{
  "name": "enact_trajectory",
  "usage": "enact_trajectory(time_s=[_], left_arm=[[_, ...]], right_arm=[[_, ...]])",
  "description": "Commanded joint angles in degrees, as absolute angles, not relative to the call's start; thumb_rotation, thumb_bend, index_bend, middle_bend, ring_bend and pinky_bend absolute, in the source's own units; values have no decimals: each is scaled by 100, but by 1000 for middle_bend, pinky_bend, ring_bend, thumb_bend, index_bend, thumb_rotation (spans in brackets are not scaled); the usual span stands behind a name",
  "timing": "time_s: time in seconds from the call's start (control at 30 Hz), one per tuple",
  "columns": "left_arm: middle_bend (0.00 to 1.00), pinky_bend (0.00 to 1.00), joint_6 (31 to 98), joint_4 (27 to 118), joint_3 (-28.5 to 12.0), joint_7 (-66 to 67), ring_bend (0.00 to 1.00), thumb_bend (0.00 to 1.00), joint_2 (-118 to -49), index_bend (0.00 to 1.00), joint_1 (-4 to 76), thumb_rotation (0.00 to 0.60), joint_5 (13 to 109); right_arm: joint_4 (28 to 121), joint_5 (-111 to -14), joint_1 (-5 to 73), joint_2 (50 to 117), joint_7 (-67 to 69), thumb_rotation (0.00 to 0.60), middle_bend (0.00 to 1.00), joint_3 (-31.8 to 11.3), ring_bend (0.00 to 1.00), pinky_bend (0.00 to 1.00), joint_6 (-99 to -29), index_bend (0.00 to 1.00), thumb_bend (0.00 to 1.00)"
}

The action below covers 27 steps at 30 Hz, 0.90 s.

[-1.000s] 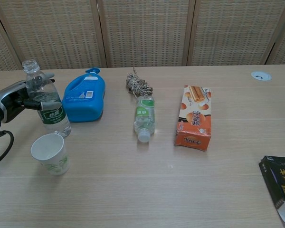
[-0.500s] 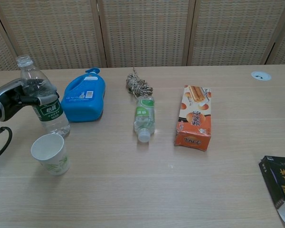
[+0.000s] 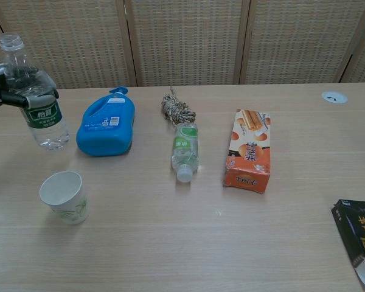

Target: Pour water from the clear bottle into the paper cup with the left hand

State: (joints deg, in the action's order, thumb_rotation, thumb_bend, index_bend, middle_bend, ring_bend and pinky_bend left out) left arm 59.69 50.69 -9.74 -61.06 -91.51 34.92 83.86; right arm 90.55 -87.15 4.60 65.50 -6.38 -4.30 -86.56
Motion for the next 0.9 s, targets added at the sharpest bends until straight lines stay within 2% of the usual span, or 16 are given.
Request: enact_trajectory(time_s=[0.03, 0.23, 0.4, 0.67, 0.9], left_arm=[[496, 487, 5981, 5608, -711, -5259, 414, 433, -8424, 704, 3510, 600, 8702], [496, 489, 5669, 6257, -288, -3753, 416, 433, -7556, 704, 3551, 600, 9011], [496, 489, 5454, 6623, -72, -2686, 415, 433, -7220, 704, 3537, 600, 9053], [498, 490, 5382, 6951, 209, -1305, 416, 433, -7124, 704, 3454, 600, 9152], [498, 490, 5289, 7098, 386, -647, 416, 435, -7225, 704, 3387, 600, 9169]], right_arm=[[9066, -8735, 452, 6539, -630, 600, 0, -425, 0, 0, -8677, 70, 0], [9086, -8753, 437, 6522, -622, 600, 0, -427, 0, 0, -8719, 70, 0], [9124, -8793, 416, 6505, -627, 600, 0, -417, 0, 0, -8771, 70, 0], [9129, -8863, 394, 6520, -696, 600, 0, -391, 0, 0, -8830, 70, 0], [9132, -8878, 386, 6519, -691, 600, 0, -387, 0, 0, -8845, 70, 0]])
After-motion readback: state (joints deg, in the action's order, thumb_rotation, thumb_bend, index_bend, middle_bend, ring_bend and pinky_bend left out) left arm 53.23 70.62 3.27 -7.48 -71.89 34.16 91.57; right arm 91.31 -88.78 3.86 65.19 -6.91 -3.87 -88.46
